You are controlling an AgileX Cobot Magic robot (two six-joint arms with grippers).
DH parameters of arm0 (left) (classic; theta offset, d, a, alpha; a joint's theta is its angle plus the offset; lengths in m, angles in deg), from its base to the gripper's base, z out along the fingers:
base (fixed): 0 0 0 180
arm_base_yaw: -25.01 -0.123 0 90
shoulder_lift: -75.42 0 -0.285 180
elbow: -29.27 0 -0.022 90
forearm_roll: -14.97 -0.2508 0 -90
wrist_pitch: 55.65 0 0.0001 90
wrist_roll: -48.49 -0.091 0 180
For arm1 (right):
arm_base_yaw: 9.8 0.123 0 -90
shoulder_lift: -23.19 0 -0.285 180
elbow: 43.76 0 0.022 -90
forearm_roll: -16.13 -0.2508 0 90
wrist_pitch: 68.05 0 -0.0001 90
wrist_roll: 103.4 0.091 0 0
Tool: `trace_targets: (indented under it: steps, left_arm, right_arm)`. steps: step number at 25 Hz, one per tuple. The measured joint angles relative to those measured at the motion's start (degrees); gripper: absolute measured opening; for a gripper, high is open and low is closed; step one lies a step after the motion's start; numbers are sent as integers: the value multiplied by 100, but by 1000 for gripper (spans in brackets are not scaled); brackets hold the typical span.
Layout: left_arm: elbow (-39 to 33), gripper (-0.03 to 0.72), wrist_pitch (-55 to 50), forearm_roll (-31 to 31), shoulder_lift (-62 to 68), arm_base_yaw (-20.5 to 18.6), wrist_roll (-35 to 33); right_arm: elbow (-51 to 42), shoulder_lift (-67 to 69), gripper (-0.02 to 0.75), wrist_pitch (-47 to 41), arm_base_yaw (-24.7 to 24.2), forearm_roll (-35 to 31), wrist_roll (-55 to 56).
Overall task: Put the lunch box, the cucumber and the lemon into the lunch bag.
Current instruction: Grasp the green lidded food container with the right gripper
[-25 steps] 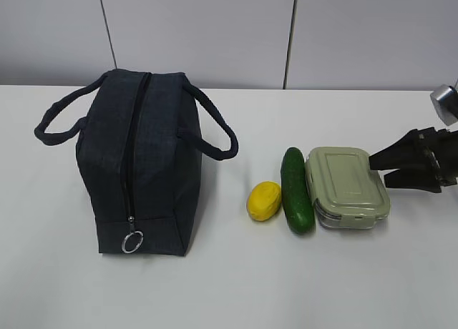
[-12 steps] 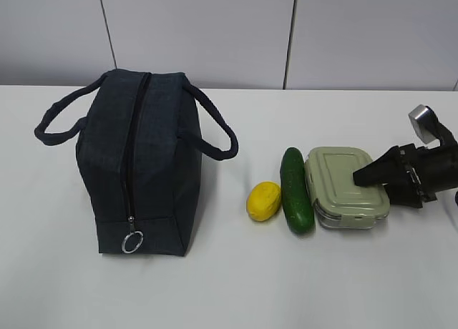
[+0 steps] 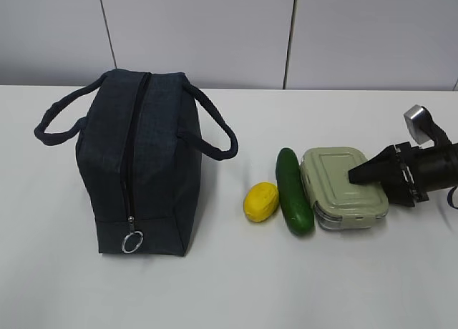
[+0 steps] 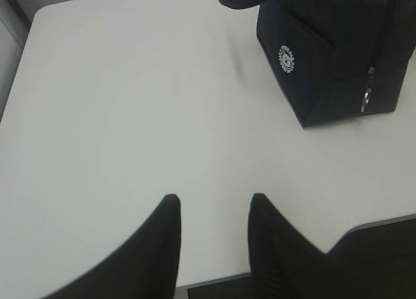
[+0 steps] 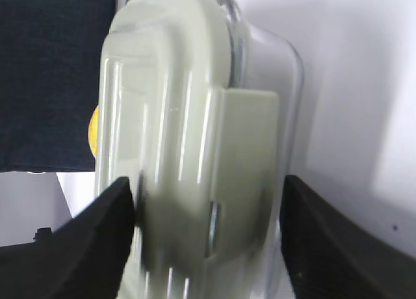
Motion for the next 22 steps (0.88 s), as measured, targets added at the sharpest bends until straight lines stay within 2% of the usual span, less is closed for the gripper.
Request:
trace_targets:
  steps: [4,6,12,17,19,22]
  left_arm:
    - [0,237,0,0,0,0,0]
    - [0,237,0,0,0,0,0]
    - [0,237,0,0,0,0,0]
    - [304,237,-106,39,469,0,0]
    - [434,237,-246,210,1009,0,36]
    - [625,237,-372,795,2020,0,50]
  right_arm:
    - [24,0,405,-122,0,11,0]
    - [34,0,380,-133,0,0,14]
    - [34,0,375,-142,0,0,14]
    - [34,0,374,-142,0,0,14]
    - [34,0,374,-142,0,0,14]
    - [34,0,374,-142,0,0,14]
